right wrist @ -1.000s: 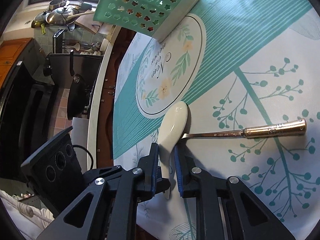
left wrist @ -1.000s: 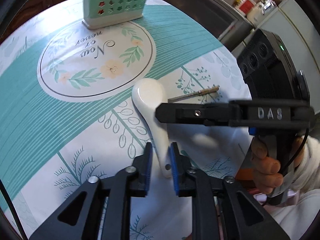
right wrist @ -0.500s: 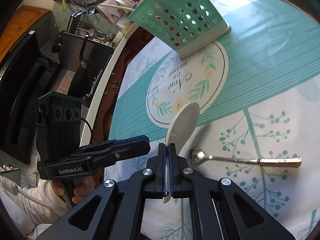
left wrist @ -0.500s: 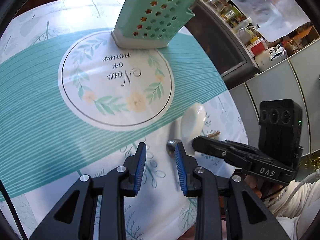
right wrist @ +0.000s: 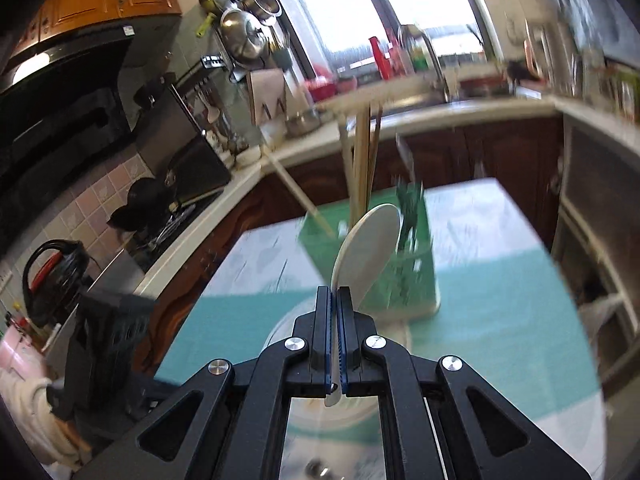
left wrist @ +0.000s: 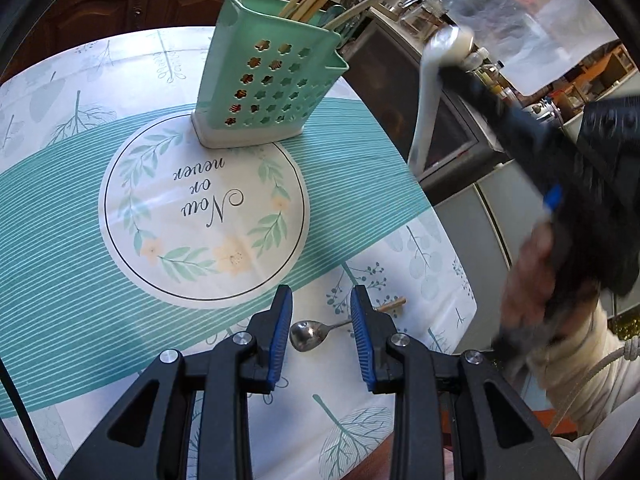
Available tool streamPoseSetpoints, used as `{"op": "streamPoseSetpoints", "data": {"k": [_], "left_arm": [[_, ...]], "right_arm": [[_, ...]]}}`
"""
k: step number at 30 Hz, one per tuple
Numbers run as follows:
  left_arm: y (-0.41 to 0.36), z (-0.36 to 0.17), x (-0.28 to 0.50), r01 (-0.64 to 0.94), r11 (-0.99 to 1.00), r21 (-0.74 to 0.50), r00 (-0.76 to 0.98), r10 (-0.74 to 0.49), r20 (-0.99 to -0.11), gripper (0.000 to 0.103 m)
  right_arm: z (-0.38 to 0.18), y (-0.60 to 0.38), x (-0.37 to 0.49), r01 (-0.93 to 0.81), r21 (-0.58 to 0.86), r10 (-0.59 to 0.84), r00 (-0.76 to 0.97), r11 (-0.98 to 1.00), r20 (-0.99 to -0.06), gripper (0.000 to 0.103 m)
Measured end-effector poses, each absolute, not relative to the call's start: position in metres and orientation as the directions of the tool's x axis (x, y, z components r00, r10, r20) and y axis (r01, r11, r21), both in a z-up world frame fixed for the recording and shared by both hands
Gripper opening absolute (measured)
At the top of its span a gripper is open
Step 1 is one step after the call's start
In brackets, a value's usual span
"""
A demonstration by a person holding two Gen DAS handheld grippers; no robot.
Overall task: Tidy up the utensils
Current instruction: 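Lift the ceramic spoon into the green basket and open the right tool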
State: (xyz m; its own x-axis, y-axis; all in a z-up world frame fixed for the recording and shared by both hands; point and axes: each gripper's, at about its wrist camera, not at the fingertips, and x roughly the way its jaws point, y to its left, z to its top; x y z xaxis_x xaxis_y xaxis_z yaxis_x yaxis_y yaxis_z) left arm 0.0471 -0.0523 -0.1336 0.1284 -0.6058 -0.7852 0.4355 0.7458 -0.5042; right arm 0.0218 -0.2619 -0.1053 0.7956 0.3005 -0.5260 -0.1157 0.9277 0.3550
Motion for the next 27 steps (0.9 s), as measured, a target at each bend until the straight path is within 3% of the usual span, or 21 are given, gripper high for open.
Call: {"op": "streamPoseSetpoints", "data": {"k": [7,27], "left_arm": [[-0.043,-0.146,0.05,0.353,0.79,-0.501,0.158,-0.578,-0.8,0.027],[-0.054,-0.176,0.069,0.168,0.832,-0.528,0.216,-0.554,-0.804,0.027]], "right_arm": [[-0.077,-0.291,0.076,-0.199,0.246,0.297,0.829,0.949,-0.473,0.002],[-0.117,-0.295,0.213,-0.355,0.142,0.381,0.834,0.924,-0.4,0.002]]}}
